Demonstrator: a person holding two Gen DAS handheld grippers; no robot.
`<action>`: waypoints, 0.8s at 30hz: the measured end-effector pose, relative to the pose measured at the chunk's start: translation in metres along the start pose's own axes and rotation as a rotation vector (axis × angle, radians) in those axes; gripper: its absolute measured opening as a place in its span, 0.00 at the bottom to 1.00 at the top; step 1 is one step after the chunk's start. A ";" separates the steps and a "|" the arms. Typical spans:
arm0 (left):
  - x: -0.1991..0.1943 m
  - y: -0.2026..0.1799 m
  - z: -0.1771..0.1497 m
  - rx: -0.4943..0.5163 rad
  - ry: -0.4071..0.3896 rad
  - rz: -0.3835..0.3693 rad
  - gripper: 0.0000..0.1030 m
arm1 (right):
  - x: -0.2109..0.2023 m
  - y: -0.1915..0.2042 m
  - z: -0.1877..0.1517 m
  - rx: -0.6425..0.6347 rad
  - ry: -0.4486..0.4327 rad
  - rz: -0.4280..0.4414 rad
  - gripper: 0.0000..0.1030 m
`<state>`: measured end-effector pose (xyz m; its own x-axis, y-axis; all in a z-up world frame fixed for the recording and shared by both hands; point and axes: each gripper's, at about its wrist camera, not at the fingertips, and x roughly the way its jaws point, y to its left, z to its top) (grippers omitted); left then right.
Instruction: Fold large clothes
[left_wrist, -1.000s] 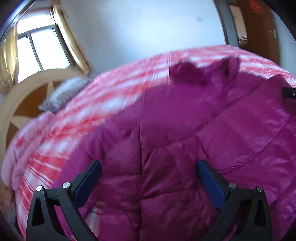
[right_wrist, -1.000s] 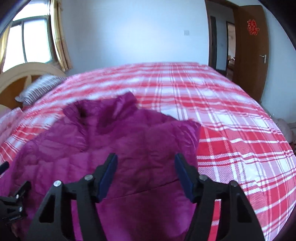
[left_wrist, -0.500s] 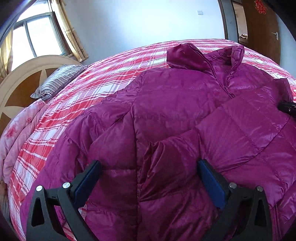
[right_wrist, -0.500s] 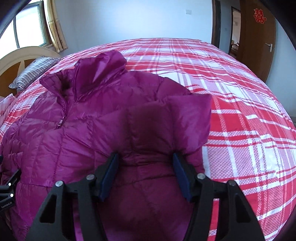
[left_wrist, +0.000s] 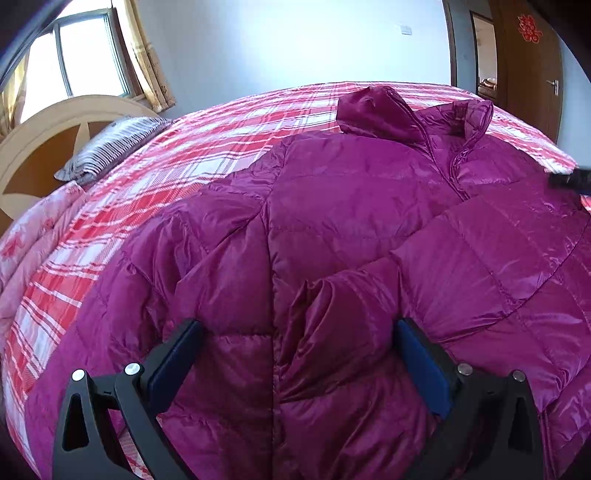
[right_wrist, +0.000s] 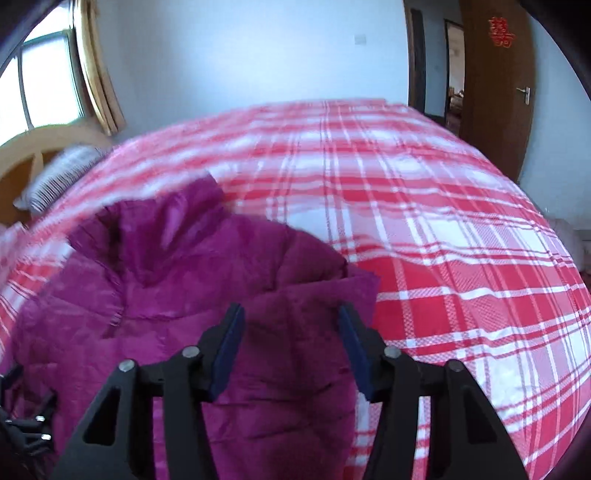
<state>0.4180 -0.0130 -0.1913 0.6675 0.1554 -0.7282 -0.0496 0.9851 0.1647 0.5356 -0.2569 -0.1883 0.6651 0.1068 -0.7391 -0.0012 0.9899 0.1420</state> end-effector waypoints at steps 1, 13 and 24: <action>0.000 0.000 0.000 -0.002 0.002 -0.004 0.99 | 0.006 -0.002 -0.002 0.011 0.019 -0.001 0.53; 0.003 0.002 0.000 -0.018 0.010 -0.029 0.99 | 0.021 -0.008 -0.012 -0.017 0.054 -0.029 0.53; 0.004 0.004 0.000 -0.030 0.013 -0.042 0.99 | -0.069 0.056 -0.039 -0.077 -0.015 0.151 0.73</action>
<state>0.4201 -0.0089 -0.1935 0.6601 0.1142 -0.7425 -0.0437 0.9925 0.1138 0.4603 -0.2055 -0.1553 0.6643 0.2540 -0.7030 -0.1585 0.9670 0.1996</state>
